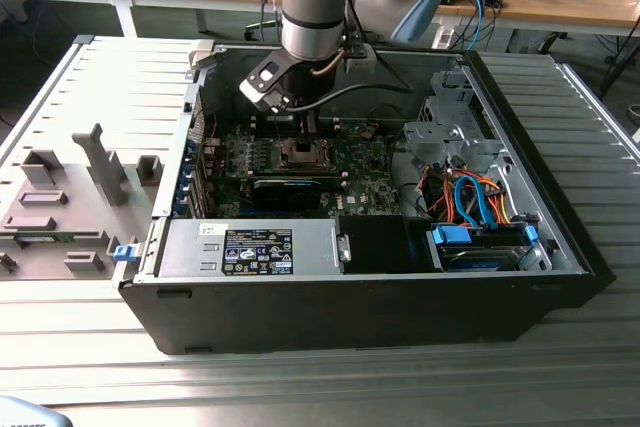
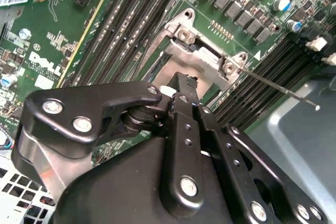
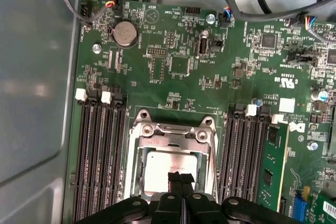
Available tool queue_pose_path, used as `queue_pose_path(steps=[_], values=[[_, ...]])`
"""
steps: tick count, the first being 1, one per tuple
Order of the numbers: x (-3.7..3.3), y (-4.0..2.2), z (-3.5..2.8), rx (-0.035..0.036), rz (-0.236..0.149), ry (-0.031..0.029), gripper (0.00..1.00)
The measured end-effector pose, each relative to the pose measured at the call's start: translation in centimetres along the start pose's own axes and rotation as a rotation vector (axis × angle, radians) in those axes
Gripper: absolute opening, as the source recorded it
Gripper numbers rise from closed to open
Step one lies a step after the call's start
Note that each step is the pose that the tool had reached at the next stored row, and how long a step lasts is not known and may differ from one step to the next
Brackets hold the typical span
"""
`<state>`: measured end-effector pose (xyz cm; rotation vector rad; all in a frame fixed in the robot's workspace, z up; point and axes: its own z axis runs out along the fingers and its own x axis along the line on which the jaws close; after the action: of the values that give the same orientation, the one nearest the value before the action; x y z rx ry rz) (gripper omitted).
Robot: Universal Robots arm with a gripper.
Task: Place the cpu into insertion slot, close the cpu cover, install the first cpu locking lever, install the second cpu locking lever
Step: 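Close the cpu cover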
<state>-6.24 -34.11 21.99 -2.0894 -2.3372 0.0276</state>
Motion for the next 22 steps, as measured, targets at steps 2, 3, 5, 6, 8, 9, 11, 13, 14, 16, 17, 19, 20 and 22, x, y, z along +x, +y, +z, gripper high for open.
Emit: queue_pose_path(steps=[2,3,5,6,8,9,11,13,14,16,17,19,20,22], values=[[0.04,-0.34,0.12,-0.0001,0.0,0.0002,0.11],[0.06,-0.46,0.15,-0.0001,0.0,0.0002,0.11],[0.08,-0.67,0.22,-0.0001,0.0,0.0002,0.11],[0.1,-0.78,0.28,-0.0002,0.0,0.0002,0.11],[0.12,-0.92,0.44,-0.0002,0.0,-0.0001,0.11],[0.12,-1.01,0.56,-0.0001,0.0,-0.0003,0.11],[0.14,-1.18,0.78,0.0,0.0,-0.0005,0.11],[0.17,-1.36,0.99,0.0,0.0,-0.0007,0.11],[0.17,-1.41,1.05,0.0,0.0,-0.0007,0.11],[0.19,-1.51,1.19,0.0,0.0,-0.0009,0.11],[0.19,-1.59,1.27,0.0001,0.0,-0.001,0.11],[0.21,-1.74,1.45,0.0002,0.0,-0.0015,0.11],[0.21,-1.78,1.47,0.0004,0.0,-0.0018,0.11],[0.21,-1.78,1.51,0.0004,0.0,-0.0017,0.11]])
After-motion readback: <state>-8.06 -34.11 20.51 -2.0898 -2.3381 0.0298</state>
